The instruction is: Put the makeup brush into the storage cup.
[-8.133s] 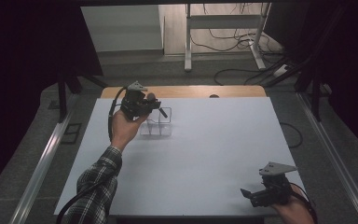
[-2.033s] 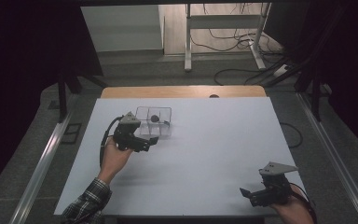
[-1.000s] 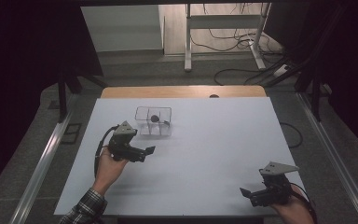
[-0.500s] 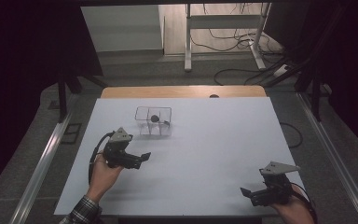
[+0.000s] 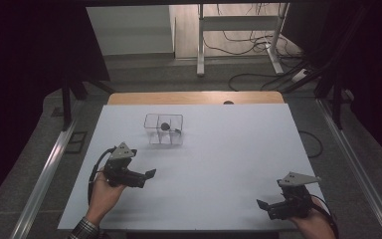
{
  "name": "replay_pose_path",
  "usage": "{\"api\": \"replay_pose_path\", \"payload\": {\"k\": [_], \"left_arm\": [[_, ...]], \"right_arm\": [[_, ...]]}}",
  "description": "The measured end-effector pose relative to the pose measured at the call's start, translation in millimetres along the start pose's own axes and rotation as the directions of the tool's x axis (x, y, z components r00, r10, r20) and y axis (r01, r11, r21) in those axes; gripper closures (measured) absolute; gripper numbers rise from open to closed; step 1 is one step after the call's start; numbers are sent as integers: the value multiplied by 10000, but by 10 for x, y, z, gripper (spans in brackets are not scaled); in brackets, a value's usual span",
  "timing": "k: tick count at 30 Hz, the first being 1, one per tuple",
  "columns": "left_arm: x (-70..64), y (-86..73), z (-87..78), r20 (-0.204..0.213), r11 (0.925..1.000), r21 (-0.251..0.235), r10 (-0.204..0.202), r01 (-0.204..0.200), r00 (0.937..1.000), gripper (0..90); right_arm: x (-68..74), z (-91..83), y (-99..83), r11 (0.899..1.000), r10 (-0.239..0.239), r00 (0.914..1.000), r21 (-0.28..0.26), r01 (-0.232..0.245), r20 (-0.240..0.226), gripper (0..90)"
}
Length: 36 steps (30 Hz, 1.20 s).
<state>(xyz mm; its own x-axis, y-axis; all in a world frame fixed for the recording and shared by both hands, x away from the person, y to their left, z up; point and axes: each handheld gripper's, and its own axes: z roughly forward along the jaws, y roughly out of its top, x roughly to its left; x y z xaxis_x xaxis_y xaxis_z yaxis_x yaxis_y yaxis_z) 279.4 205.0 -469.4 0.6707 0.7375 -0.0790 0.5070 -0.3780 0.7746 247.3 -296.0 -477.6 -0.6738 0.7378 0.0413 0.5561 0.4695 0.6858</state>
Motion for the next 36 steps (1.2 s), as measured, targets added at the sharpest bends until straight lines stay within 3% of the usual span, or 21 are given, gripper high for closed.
{"api": "replay_pose_path", "payload": {"k": [36], "left_arm": [[-33, -374, -361, -419, 9991, -6, -435, 435, 9982, 0]], "right_arm": [[-2, 6, -2, 10000, 65, 10000, 3, -65, 0, 0]]}}
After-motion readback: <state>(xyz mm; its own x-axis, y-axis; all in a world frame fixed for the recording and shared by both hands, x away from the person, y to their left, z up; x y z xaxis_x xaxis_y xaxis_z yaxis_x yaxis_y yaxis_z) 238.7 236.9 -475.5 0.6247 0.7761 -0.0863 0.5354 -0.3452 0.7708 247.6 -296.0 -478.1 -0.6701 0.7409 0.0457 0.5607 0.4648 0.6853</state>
